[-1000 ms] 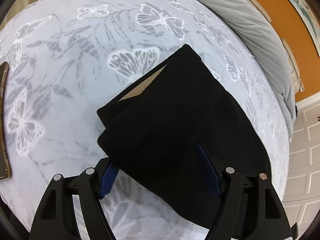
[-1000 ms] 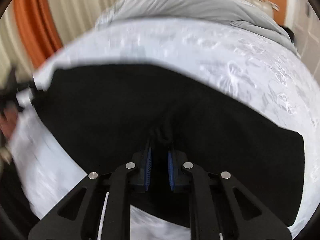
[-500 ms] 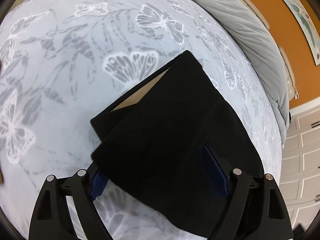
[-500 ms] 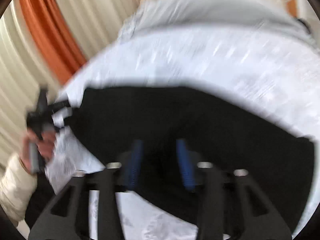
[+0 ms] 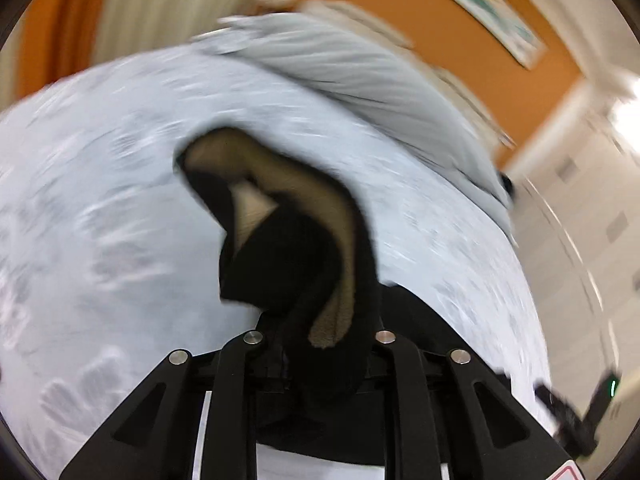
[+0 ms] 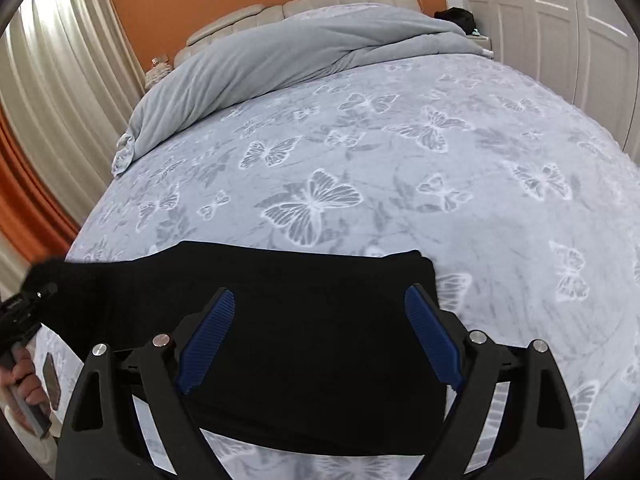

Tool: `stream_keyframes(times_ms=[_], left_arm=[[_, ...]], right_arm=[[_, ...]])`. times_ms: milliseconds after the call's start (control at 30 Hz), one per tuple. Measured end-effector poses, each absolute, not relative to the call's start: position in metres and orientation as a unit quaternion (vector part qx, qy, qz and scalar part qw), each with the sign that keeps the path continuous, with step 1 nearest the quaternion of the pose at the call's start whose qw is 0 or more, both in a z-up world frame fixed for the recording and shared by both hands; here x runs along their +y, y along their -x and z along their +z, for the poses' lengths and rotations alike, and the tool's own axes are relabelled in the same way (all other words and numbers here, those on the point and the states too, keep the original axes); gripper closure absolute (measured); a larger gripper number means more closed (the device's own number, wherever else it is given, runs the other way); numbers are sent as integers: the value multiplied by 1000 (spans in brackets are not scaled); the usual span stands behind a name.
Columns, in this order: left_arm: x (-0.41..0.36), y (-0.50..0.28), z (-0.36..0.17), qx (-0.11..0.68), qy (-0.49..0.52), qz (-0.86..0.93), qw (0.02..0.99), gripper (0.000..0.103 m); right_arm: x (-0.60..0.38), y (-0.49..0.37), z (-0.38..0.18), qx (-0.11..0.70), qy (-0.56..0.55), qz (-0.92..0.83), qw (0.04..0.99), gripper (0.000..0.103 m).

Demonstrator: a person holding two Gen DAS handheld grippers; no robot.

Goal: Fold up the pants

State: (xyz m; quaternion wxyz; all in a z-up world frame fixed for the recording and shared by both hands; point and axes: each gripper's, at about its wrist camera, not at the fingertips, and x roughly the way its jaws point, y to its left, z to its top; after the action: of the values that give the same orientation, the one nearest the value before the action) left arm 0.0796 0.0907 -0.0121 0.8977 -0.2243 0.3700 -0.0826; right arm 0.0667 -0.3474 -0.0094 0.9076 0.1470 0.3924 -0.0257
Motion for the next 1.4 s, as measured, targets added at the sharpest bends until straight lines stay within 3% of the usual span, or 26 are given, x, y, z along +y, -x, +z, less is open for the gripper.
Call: stream_keyframes(times_ms=[233, 567, 867, 900, 933, 967, 1000, 1033, 1200, 1367, 1400], left_arm=[[67, -113, -67, 453, 219, -61, 862, 85], [140, -93, -48, 404, 300, 27, 864, 85], [176, -90, -64, 425, 321, 75, 843, 84], [178, -91, -65, 428, 322, 75, 841, 84], [179, -90, -67, 430, 323, 74, 840, 84], [181, -90, -68, 433, 324, 74, 838, 84], [184, -90, -70, 435, 328, 73, 835, 84], [186, -90, -71, 437, 331, 71, 833, 84], [192, -90, -74, 442, 342, 59, 827, 84], [185, -92, -72, 439, 329, 65, 833, 83], [183, -92, -71, 438, 326, 66, 835, 83]], right_arm=[[-330, -70, -21, 422, -125, -16, 898, 18], [-309, -72, -23, 423, -130, 40, 896, 17], [-130, -72, -69, 416, 151, 167, 881, 18], [-118, -76, -80, 421, 164, 171, 876, 20], [-113, -81, -87, 427, 176, 164, 872, 40], [-111, -87, -94, 436, 182, 153, 868, 72], [-114, -93, -92, 431, 162, 142, 876, 76], [-117, -96, -83, 427, 144, 133, 882, 88], [-112, -96, -25, 371, 66, 160, 912, 88], [-94, -126, -91, 476, 41, 190, 858, 82], [-101, -123, -93, 467, 19, 195, 862, 82]])
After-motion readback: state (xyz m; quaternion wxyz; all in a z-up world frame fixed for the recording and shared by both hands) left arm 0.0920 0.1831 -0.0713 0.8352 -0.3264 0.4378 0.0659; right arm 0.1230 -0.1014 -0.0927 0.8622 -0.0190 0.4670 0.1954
